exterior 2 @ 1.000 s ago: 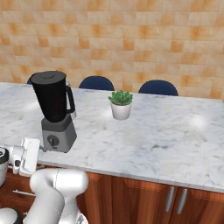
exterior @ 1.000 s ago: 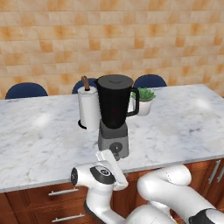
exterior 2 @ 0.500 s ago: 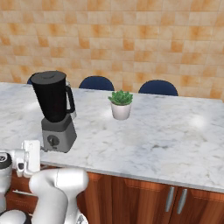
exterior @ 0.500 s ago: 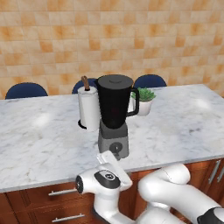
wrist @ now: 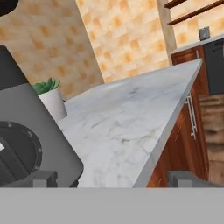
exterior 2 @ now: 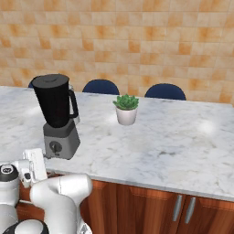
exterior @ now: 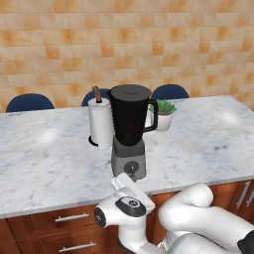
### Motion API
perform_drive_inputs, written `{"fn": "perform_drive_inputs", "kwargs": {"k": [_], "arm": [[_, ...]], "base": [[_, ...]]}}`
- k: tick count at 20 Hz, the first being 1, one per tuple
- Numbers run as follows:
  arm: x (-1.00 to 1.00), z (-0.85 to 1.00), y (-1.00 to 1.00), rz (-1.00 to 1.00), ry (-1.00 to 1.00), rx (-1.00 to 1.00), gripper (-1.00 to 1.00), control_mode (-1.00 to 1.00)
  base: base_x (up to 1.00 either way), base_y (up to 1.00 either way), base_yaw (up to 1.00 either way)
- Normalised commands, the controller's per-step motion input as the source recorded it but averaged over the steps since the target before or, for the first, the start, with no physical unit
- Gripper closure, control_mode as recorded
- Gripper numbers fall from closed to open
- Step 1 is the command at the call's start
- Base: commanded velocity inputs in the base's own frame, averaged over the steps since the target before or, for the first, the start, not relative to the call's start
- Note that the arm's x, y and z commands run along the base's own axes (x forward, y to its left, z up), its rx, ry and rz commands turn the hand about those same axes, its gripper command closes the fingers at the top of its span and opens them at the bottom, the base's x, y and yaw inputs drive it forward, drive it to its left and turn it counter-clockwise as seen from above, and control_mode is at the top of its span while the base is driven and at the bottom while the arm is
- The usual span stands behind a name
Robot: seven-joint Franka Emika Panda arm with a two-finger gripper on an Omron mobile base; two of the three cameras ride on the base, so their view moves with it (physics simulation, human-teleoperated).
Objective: Open the blender lid, put the apple in the blender, close the lid, and start the blender.
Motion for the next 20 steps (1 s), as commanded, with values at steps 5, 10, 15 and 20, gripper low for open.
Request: {"fn": "perform_drive_inputs", "kwargs": {"k": [5,10,15,20], "arm": [[0.07,-0.06,-0.10,0.15,-0.02,0.00,-1.00,-1.00],[0.09,-0.02,-0.08,0.13,-0.04,0.00,-1.00,-1.00],[0.14,0.00,-0.06,0.12,-0.03,0.00,-1.00,-1.00],[-0.05,0.00,-0.14,0.02,-0.02,0.00,-1.00,-1.00]], "base": [[0.00,0.00,0.00],[0.00,0.00,0.00],[0.00,0.00,0.00],[0.00,0.00,0.00]]}}
